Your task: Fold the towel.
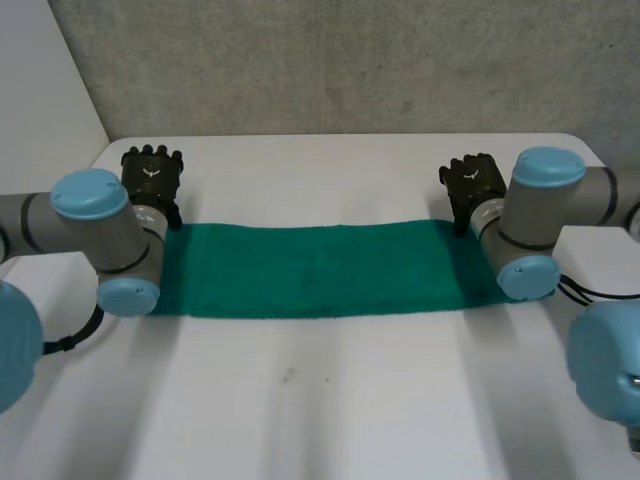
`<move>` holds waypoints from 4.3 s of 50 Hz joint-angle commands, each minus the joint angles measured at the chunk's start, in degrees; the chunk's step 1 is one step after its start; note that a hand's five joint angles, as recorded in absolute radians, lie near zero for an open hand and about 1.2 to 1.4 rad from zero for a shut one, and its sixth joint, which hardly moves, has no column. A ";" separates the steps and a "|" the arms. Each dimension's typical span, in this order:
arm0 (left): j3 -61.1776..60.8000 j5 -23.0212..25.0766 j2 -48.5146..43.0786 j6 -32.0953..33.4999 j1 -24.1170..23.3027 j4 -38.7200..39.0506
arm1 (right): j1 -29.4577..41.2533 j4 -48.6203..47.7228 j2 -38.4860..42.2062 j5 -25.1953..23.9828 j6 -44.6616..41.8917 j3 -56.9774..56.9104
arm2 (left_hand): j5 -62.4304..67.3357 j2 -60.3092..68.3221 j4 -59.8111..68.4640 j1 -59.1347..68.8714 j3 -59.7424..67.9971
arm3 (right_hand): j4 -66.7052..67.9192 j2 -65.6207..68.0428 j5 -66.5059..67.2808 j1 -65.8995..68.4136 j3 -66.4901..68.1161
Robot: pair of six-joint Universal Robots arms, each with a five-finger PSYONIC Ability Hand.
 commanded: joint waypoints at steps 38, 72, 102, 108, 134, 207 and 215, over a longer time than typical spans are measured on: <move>-33.79 0.78 23.85 -4.57 -1.31 -0.41 | -21.98 -1.58 -26.40 -4.09 -2.74 41.25 | -2.36 -2.82 -2.76 -3.26 -3.09 | 61.77 60.33 61.75 63.43 61.11; -39.94 0.69 32.99 -4.66 -1.74 -0.67 | 14.64 -0.78 -27.57 -26.93 -6.89 28.43 | -2.53 -2.99 -2.93 -3.43 -3.26 | 61.77 60.33 61.75 63.43 61.11; -20.44 1.66 17.80 -15.47 -22.05 -2.95 | 9.04 -0.25 -30.28 -8.21 7.08 45.55 | -1.86 -2.32 -2.26 -2.76 -2.59 | -8.23 -9.67 -8.25 -6.57 -8.89; -14.90 0.78 10.59 -15.20 -21.96 -5.07 | 4.65 -6.74 -30.46 -7.77 6.82 52.49 | -1.52 -1.98 -1.92 -2.42 -2.25 | 2.08 0.64 2.06 3.74 1.42; -28.16 -5.55 24.52 -13.87 -16.69 -10.78 | 16.85 -6.51 -30.55 -3.46 -7.24 39.59 | -2.36 -2.82 -2.76 -3.26 -3.09 | 61.77 60.33 61.75 63.43 61.11; -17.27 -5.81 11.37 -17.14 -19.59 -21.06 | 15.36 9.41 -16.84 -6.01 16.14 25.79 | -1.18 -1.65 -1.58 -2.09 -1.91 | -8.23 -9.67 -8.25 -6.57 -8.89; -16.31 -5.38 16.89 -17.05 -19.24 -21.33 | 14.75 11.08 -18.76 -3.11 15.78 24.55 | -1.18 -1.65 -1.58 -2.09 -1.91 | -8.23 -9.67 -8.25 -6.57 -8.89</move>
